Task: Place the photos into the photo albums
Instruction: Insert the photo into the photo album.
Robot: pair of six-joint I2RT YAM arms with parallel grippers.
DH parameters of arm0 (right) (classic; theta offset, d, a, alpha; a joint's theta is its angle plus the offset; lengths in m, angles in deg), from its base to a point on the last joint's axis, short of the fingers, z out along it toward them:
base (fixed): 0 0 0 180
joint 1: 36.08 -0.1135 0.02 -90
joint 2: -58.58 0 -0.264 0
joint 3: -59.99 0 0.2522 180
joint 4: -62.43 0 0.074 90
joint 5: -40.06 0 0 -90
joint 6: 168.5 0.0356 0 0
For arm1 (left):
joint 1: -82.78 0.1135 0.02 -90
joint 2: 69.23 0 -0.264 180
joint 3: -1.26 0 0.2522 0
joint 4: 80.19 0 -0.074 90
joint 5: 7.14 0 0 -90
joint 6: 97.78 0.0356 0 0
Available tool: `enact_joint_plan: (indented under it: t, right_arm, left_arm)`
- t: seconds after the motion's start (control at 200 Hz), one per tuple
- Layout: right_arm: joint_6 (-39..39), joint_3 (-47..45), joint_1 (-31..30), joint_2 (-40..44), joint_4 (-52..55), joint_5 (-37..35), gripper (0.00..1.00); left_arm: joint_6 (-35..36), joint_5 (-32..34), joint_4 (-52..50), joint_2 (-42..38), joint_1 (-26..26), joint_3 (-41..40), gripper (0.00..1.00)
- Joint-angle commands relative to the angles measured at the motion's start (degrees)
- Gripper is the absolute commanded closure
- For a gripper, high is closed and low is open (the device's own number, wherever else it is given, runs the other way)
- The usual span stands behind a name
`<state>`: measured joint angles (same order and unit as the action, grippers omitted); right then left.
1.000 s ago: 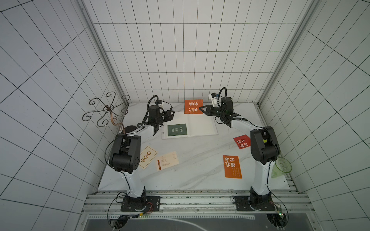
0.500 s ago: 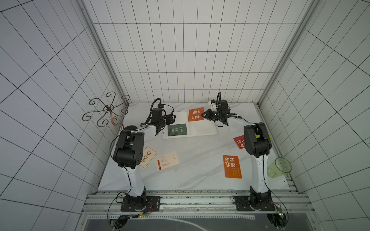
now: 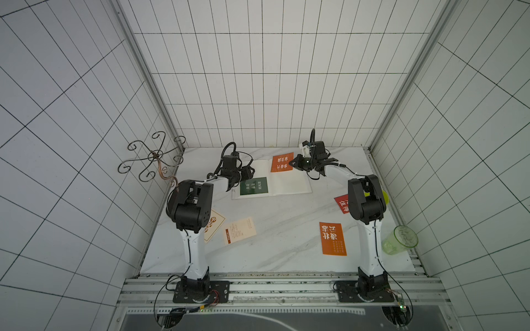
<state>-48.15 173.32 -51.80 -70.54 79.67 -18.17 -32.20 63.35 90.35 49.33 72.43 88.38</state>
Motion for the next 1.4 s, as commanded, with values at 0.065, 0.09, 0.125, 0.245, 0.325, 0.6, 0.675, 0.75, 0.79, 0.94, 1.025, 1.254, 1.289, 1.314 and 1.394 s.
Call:
enact_joint_plan:
  t: [0.065, 0.09, 0.125, 0.245, 0.325, 0.6, 0.675, 0.75, 0.79, 0.94, 1.025, 1.254, 1.289, 1.314, 1.394]
  right_arm:
    - [-0.38, 7.95, 0.43, -3.51, 2.25, -0.37, 1.00]
    - [-0.24, 8.19, 0.43, -3.79, 2.38, -0.10, 1.00]
    - [-0.09, 8.59, 0.43, -4.21, 2.55, 0.29, 1.00]
    - [0.15, 9.33, 0.43, -5.00, 3.17, 0.49, 1.00]
    - [0.28, 9.50, 0.43, -5.26, 3.26, 0.53, 1.00]
    - [0.94, 11.38, 0.43, -7.02, 4.67, 3.14, 1.00]
    - [1.32, 12.00, 0.43, -7.76, 5.04, 4.31, 1.00]
    - [1.88, 12.40, 0.43, -8.44, 5.21, 5.26, 1.00]
    - [2.08, 12.66, 0.39, -8.76, 5.28, 5.64, 1.00]
    - [2.48, 13.10, 0.34, -9.57, 5.94, 5.93, 1.00]
    - [2.77, 13.27, 0.28, -9.91, 6.01, 6.52, 1.00]
    - [3.13, 14.37, 0.08, -11.04, 6.01, 9.39, 1.00]
    - [3.21, 14.66, -0.06, -11.28, 6.01, 9.90, 1.00]
    - [3.35, 14.85, -0.01, -11.47, 6.05, 10.29, 1.00]
    - [3.79, 15.37, -0.09, -12.06, 6.09, 11.15, 1.00]
  left_arm:
    - [1.56, 4.04, -6.20, 1.61, -0.07, 2.41, 0.43]
    - [1.73, 4.67, -7.13, 1.71, -0.05, 2.70, 0.44]
    - [2.05, 5.43, -8.22, 1.97, -0.06, 3.07, 0.44]
    - [1.96, 6.50, -10.99, 3.17, 0.08, 4.31, 0.44]
    - [1.97, 7.08, -12.55, 3.90, 0.21, 5.07, 0.44]
    - [2.12, 7.08, -18.14, 5.45, 0.58, 8.20, 0.45]
    - [2.02, 6.92, -18.20, 5.49, 0.62, 8.11, 0.45]
    - [1.88, 6.88, -18.46, 5.57, 0.76, 8.20, 0.45]
    - [1.73, 6.90, -18.59, 5.54, 0.76, 8.29, 0.45]
    - [1.40, 6.67, -18.59, 5.21, 0.90, 8.11, 0.46]
    - [1.26, 6.44, -18.45, 5.13, 0.92, 8.11, 0.46]
    - [0.97, 5.80, -18.50, 5.34, 1.09, 8.37, 0.46]
    - [0.89, 5.79, -18.45, 5.33, 1.05, 8.38, 0.46]
    - [0.87, 5.63, -18.51, 5.29, 1.12, 8.46, 0.46]
    - [0.57, 5.22, -18.48, 4.89, 1.31, 8.68, 0.46]
